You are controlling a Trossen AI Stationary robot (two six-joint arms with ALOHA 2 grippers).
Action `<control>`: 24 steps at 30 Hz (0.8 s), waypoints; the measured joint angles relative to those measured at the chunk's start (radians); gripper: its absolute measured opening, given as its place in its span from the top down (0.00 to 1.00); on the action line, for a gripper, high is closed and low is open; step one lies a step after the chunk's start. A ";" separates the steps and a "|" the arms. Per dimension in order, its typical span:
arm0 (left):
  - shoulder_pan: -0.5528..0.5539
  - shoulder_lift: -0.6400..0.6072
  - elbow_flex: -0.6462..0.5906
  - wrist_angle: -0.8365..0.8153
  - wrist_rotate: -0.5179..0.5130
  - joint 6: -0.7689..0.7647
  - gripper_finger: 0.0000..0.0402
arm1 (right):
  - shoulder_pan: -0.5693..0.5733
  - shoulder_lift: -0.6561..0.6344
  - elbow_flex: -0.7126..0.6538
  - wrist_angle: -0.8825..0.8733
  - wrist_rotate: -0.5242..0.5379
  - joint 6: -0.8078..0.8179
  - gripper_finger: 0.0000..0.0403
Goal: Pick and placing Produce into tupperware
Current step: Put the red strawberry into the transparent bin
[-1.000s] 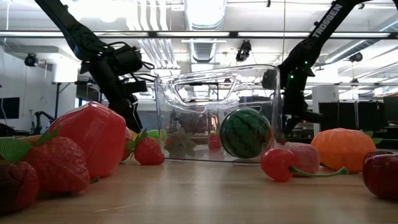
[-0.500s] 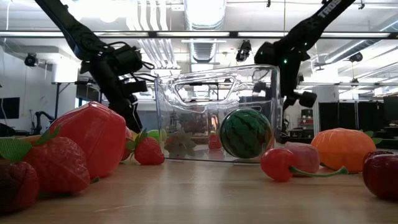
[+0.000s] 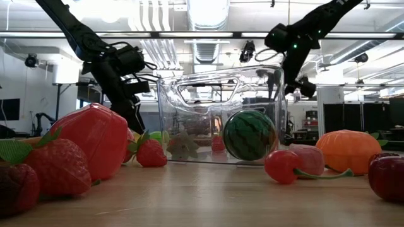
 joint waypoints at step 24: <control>0.000 0.000 -0.002 -0.008 0.000 -0.002 0.35 | -0.002 0.067 0.000 -0.167 -0.298 -0.198 0.79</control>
